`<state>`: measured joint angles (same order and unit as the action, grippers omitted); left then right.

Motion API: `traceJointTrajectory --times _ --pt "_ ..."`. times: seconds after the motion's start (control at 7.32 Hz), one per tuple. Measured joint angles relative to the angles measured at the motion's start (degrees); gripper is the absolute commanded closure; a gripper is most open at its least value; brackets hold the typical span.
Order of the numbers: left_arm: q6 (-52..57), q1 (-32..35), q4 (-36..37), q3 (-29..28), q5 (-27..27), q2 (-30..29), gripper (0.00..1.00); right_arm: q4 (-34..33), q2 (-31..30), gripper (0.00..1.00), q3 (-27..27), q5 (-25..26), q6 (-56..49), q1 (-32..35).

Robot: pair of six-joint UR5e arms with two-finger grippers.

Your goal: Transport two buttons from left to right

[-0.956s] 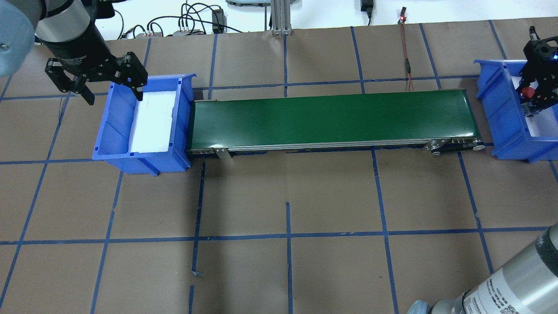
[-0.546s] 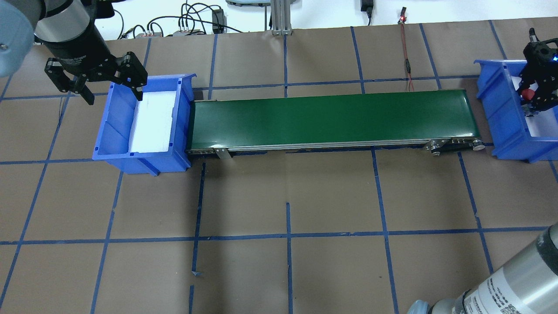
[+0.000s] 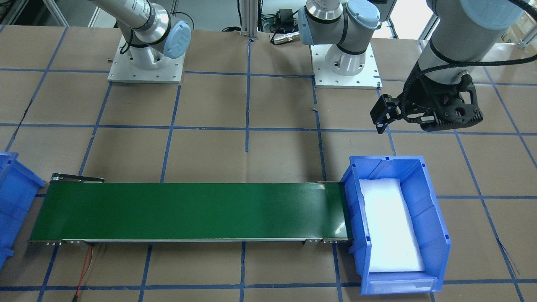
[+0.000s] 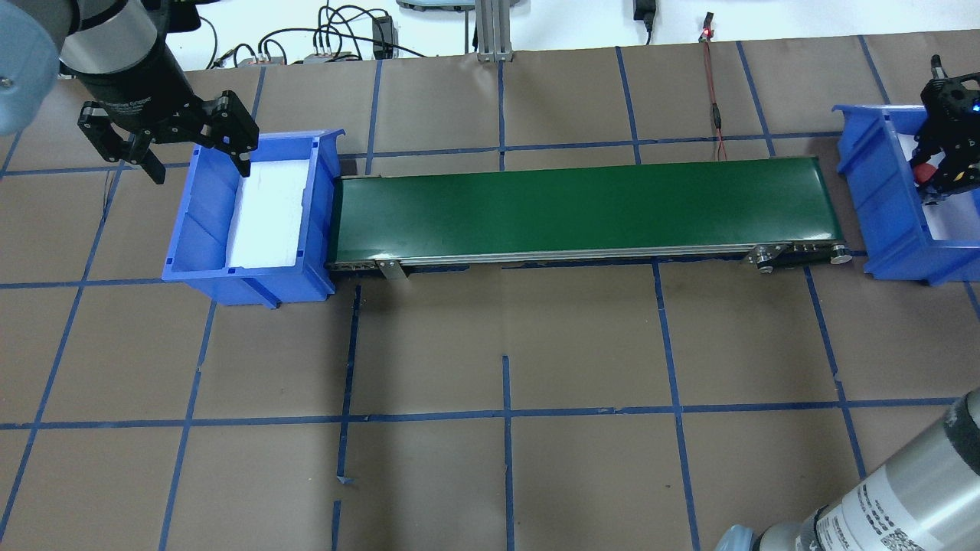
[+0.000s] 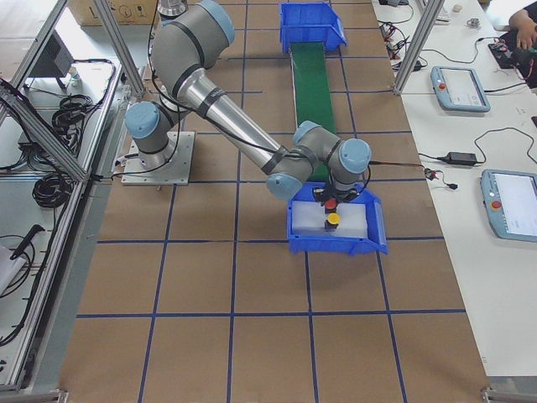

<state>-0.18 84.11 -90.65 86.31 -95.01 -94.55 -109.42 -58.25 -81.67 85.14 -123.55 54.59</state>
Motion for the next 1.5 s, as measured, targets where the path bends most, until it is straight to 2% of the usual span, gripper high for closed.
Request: traceJointTrajectory --times 0.27,0.41,0.68,0.96,1.23,1.5 --pt "0.00 0.00 0.07 0.00 0.00 -0.07 0.00 0.69 -0.77 0.18 0.99 0.01 0.20 0.04" --pt "0.00 0.00 0.06 0.00 -0.02 -0.09 0.00 3.61 -1.93 0.00 2.50 0.06 1.45 0.19" --pt "0.00 -0.04 0.02 0.00 -0.04 -0.05 0.00 12.02 -5.86 0.00 4.71 0.53 7.07 0.54" --pt "0.00 -0.18 0.07 0.00 -0.04 -0.02 0.00 16.56 -10.69 0.00 5.10 2.63 10.62 3.76" --pt "0.00 -0.24 0.06 0.00 -0.04 -0.01 0.00 17.97 -14.05 0.00 5.10 3.16 20.81 10.83" --pt "0.00 -0.28 0.04 0.00 -0.03 0.03 0.00 22.78 -18.32 0.00 4.50 2.65 40.38 19.75"
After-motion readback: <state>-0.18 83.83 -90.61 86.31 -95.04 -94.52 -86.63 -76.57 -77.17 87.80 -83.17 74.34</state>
